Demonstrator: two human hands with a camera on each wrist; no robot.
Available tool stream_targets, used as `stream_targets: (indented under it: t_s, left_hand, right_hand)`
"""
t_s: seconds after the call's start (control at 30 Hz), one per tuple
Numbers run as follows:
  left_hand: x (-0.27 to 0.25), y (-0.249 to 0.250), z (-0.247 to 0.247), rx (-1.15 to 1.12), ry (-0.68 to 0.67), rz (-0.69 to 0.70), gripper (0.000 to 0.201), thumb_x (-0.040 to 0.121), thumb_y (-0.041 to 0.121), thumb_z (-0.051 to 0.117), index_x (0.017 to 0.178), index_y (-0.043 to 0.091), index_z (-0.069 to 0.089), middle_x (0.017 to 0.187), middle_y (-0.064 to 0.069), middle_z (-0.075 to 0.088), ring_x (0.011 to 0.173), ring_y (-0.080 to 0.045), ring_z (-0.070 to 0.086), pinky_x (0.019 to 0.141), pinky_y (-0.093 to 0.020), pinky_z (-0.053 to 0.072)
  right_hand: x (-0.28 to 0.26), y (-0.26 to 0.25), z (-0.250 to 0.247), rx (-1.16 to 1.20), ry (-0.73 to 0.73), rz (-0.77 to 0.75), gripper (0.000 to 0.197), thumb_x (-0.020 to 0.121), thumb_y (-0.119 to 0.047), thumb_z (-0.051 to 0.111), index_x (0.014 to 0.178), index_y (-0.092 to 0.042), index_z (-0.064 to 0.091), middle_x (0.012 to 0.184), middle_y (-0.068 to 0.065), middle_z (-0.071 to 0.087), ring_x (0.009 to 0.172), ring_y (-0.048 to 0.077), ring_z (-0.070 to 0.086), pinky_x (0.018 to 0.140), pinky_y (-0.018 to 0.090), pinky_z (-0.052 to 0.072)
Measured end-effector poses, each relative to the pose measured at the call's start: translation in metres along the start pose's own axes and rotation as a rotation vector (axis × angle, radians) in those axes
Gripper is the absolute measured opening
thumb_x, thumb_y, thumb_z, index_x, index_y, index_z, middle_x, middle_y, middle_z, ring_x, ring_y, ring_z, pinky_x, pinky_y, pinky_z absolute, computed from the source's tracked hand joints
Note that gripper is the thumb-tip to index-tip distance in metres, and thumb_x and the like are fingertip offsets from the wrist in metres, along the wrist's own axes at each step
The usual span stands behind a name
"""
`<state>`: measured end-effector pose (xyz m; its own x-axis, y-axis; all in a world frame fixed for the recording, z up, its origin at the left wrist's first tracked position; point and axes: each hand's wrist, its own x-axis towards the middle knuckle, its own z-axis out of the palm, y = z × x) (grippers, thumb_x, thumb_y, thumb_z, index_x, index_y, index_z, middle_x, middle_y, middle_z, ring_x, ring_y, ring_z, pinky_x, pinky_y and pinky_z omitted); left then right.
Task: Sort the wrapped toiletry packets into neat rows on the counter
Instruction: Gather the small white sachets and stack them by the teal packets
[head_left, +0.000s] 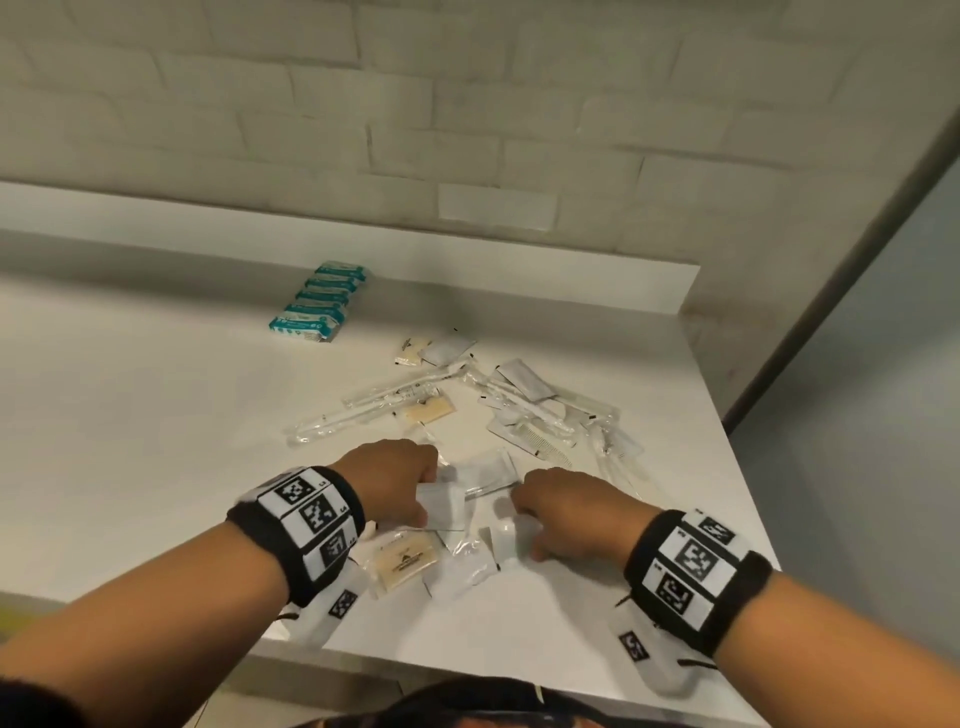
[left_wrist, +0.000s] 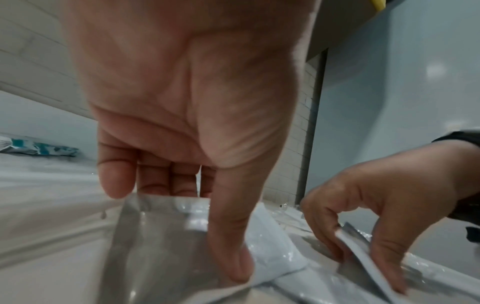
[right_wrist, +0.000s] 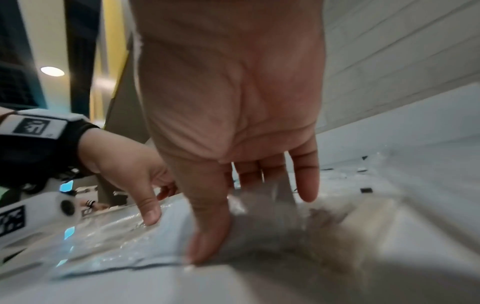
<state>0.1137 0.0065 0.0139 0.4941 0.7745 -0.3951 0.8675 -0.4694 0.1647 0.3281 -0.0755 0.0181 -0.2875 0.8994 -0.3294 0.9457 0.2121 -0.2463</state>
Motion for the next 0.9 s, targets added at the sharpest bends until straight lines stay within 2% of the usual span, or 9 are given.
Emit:
stream_targets:
  t_s: [0.13, 0.2, 0.33, 0.47, 0.57, 0.63, 0.7, 0.8, 0.9]
  left_hand:
    - [0.007, 0.011, -0.013, -0.041, 0.027, 0.036, 0.021, 0.088, 0.039, 0.056, 0.098, 0.02, 0.054, 0.108, 0.0, 0.058, 0.097, -0.02, 0.055, 0.075, -0.029, 0.042]
    - [0.015, 0.019, -0.018, -0.064, 0.057, 0.029, 0.025, 0.09, 0.039, 0.054, 0.105, 0.019, 0.055, 0.113, -0.002, 0.053, 0.103, -0.021, 0.053, 0.079, -0.029, 0.04]
    - [0.029, 0.042, -0.014, 0.044, 0.034, 0.03, 0.042, 0.084, 0.044, 0.058, 0.118, 0.017, 0.055, 0.117, -0.005, 0.047, 0.107, -0.022, 0.049, 0.085, -0.031, 0.044]
    - [0.039, 0.054, -0.003, 0.071, 0.007, -0.021, 0.064, 0.076, 0.039, 0.073, 0.128, 0.016, 0.043, 0.12, -0.007, 0.044, 0.108, -0.024, 0.052, 0.081, -0.031, 0.047]
    - [0.044, 0.054, -0.005, -0.076, -0.025, -0.045, 0.076, 0.073, 0.027, 0.079, 0.131, 0.015, 0.031, 0.115, -0.007, 0.052, 0.09, -0.022, 0.06, 0.069, -0.029, 0.049]
    - [0.047, 0.051, -0.006, -0.148, -0.039, -0.049, 0.083, 0.074, 0.023, 0.078, 0.137, 0.019, 0.024, 0.109, -0.006, 0.061, 0.078, -0.021, 0.064, 0.067, -0.031, 0.054]
    - [0.049, 0.047, -0.01, -0.146, -0.013, -0.039, 0.074, 0.075, 0.026, 0.076, 0.135, 0.02, 0.033, 0.108, -0.001, 0.062, 0.082, -0.018, 0.062, 0.068, -0.03, 0.053]
    - [0.056, 0.033, -0.031, -0.234, 0.059, -0.051, 0.032, 0.077, 0.032, 0.074, 0.102, 0.02, 0.058, 0.092, 0.006, 0.06, 0.071, -0.012, 0.059, 0.056, -0.02, 0.044]
    - [0.077, 0.01, -0.063, -0.278, 0.192, -0.102, 0.038, 0.082, 0.044, 0.068, 0.105, 0.014, 0.063, 0.086, 0.006, 0.055, 0.082, -0.017, 0.055, 0.069, -0.025, 0.04]
  right_hand:
    - [0.003, 0.019, -0.011, 0.123, 0.053, 0.137, 0.017, 0.086, -0.018, 0.057, 0.087, -0.031, 0.046, 0.09, -0.006, 0.057, 0.081, 0.017, 0.054, 0.059, 0.027, 0.041]
    - [0.0, 0.034, -0.026, 0.165, 0.082, 0.235, 0.016, 0.091, -0.021, 0.054, 0.105, -0.028, 0.051, 0.102, -0.002, 0.061, 0.089, 0.018, 0.059, 0.071, 0.03, 0.051]
    - [-0.004, 0.062, -0.042, 0.163, 0.098, 0.521, 0.038, 0.095, -0.021, 0.049, 0.132, -0.012, 0.047, 0.12, 0.01, 0.06, 0.097, 0.023, 0.057, 0.076, 0.026, 0.041]
    - [0.005, 0.07, -0.032, 0.177, -0.01, 0.53, 0.038, 0.095, -0.025, 0.049, 0.131, -0.012, 0.047, 0.12, 0.008, 0.058, 0.089, 0.018, 0.049, 0.075, 0.025, 0.038]
    - [0.018, 0.07, -0.04, 0.262, 0.107, 0.516, 0.039, 0.095, -0.023, 0.047, 0.133, -0.012, 0.044, 0.123, 0.009, 0.058, 0.088, 0.018, 0.05, 0.074, 0.028, 0.042]
    - [0.031, 0.069, -0.049, 0.32, 0.177, 0.516, 0.031, 0.095, -0.02, 0.047, 0.125, -0.011, 0.047, 0.105, 0.006, 0.06, 0.077, 0.017, 0.053, 0.064, 0.029, 0.044]
    - [0.048, 0.068, -0.059, 0.384, 0.212, 0.498, 0.021, 0.092, -0.021, 0.05, 0.11, -0.01, 0.049, 0.086, -0.001, 0.056, 0.069, 0.013, 0.053, 0.057, 0.026, 0.043]
    - [0.078, 0.068, -0.073, 0.473, 0.24, 0.489, 0.034, 0.087, -0.03, 0.059, 0.116, -0.016, 0.048, 0.086, -0.004, 0.058, 0.071, 0.012, 0.057, 0.057, 0.026, 0.045]
    - [0.109, 0.068, -0.084, 0.509, 0.269, 0.462, 0.032, 0.085, -0.034, 0.066, 0.11, -0.024, 0.049, 0.095, -0.002, 0.061, 0.077, 0.014, 0.059, 0.07, 0.029, 0.049]
